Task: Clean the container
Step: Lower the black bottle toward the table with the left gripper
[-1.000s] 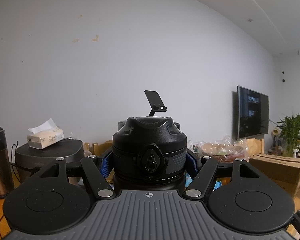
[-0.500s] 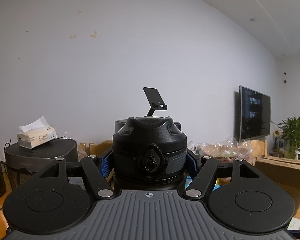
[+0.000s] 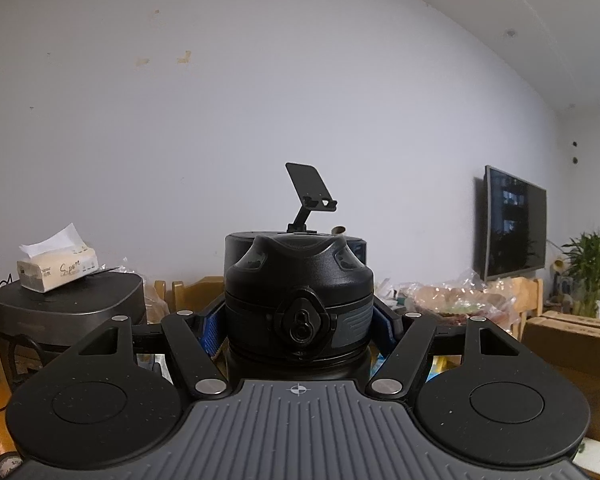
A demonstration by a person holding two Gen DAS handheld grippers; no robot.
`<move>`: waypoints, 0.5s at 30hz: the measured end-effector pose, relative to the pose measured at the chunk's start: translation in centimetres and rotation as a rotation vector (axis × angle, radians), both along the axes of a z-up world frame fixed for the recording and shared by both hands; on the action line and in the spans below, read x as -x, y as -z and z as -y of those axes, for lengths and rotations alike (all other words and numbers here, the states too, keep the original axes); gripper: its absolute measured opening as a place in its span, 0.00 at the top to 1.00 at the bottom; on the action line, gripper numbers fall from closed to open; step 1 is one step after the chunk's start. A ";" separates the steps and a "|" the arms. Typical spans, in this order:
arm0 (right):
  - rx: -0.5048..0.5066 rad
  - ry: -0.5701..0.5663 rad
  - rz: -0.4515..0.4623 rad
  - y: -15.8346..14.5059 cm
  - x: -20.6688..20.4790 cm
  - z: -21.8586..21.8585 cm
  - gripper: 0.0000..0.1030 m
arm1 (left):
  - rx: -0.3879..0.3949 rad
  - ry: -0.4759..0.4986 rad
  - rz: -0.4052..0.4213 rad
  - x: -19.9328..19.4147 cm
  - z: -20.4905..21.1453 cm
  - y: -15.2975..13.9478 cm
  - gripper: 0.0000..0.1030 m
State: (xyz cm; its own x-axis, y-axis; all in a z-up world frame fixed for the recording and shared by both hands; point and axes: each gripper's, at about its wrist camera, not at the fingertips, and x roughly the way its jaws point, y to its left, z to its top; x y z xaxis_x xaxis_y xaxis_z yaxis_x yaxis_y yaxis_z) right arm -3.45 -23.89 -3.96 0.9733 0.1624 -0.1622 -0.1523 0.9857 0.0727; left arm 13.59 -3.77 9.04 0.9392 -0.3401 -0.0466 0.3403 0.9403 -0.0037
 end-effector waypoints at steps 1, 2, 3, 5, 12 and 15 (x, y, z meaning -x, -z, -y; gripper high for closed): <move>-0.001 0.001 0.000 0.0 0.0 0.0 0.00 | -0.001 -0.001 0.000 -0.2 0.1 0.1 0.34; -0.002 0.002 0.000 0.0 0.0 0.1 0.00 | -0.002 -0.002 -0.001 -0.4 0.1 0.2 0.34; -0.004 0.002 -0.001 0.0 0.0 0.1 0.00 | 0.000 -0.003 -0.003 -0.6 0.1 0.3 0.34; -0.006 0.003 -0.001 0.0 0.0 0.2 0.00 | 0.007 -0.004 -0.009 -1.0 0.1 0.5 0.34; -0.009 0.002 -0.002 0.0 -0.2 0.3 0.00 | 0.005 -0.006 -0.013 -2.3 0.6 1.1 0.34; -0.006 -0.004 -0.004 0.0 -0.2 0.2 0.00 | 0.004 -0.004 -0.014 -2.7 0.9 1.3 0.34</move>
